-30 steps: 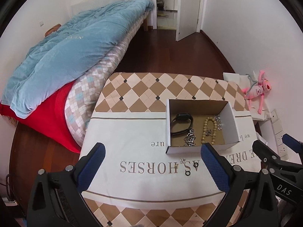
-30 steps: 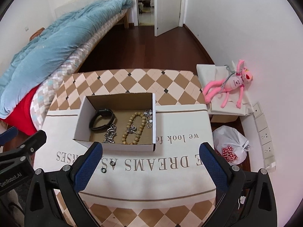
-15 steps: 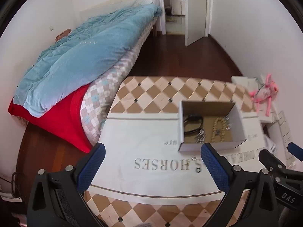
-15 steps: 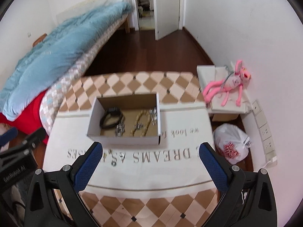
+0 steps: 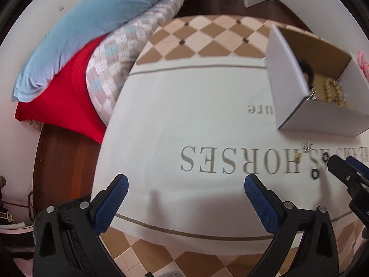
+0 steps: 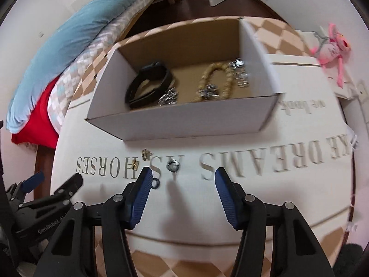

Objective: Organize jewelry

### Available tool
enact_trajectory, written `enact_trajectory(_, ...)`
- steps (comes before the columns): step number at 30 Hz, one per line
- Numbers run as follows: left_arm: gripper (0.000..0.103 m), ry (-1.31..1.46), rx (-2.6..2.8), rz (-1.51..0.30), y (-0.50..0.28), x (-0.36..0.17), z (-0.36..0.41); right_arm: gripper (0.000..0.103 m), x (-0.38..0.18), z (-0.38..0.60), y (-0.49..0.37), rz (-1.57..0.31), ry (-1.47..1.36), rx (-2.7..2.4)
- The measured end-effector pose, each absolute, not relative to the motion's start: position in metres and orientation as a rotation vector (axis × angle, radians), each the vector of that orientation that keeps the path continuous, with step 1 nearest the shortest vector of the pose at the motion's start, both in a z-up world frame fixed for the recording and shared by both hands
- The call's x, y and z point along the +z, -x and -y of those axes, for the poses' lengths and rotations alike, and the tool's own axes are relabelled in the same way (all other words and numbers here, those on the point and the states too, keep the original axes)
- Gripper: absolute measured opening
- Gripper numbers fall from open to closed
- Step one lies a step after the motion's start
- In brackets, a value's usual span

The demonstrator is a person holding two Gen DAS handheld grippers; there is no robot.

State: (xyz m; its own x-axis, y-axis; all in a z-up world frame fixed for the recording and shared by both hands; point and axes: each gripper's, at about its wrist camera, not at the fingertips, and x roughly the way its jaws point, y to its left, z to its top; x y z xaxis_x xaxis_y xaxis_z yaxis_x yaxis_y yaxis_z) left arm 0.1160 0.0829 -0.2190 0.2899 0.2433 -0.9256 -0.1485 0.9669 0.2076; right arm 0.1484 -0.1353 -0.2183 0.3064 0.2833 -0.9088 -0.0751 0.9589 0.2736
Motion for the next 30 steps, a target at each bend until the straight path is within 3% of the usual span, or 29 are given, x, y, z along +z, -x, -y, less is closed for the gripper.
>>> enact_trajectory(3,0.103,-0.088,0.260,-1.260,-0.118,-0.226,-0.085,0.058,-0.226,0.122,-0.152,-1.237,-0.152,0.243)
enact_trajectory(6,0.103,-0.084,0.258,-1.264,-0.120,-0.228,-0.087,0.043,-0.229,0.105,-0.149,-1.201,-0.042,0.224)
enact_trajectory(8,0.103,-0.091,0.255,-1.265,-0.121,-0.228,-0.085,0.013,-0.230,0.096,-0.147,-1.181,0.033,0.204)
enact_trajectory(22,0.100,-0.049,0.015,-1.240,-0.135,-0.224,-0.020,0.013,-0.223,0.155,-0.130,-1.172,-0.092,0.097)
enact_trajectory(27,0.060,-0.085,-0.036,-1.257,-0.142,-0.231,0.004,0.013,-0.225,0.191,-0.124,-1.180,-0.139,0.044)
enact_trajectory(30,0.050,-0.093,-0.049,-1.245,-0.137,-0.230,0.011,0.013,-0.226,0.197,-0.123,-1.181,-0.148,0.028)
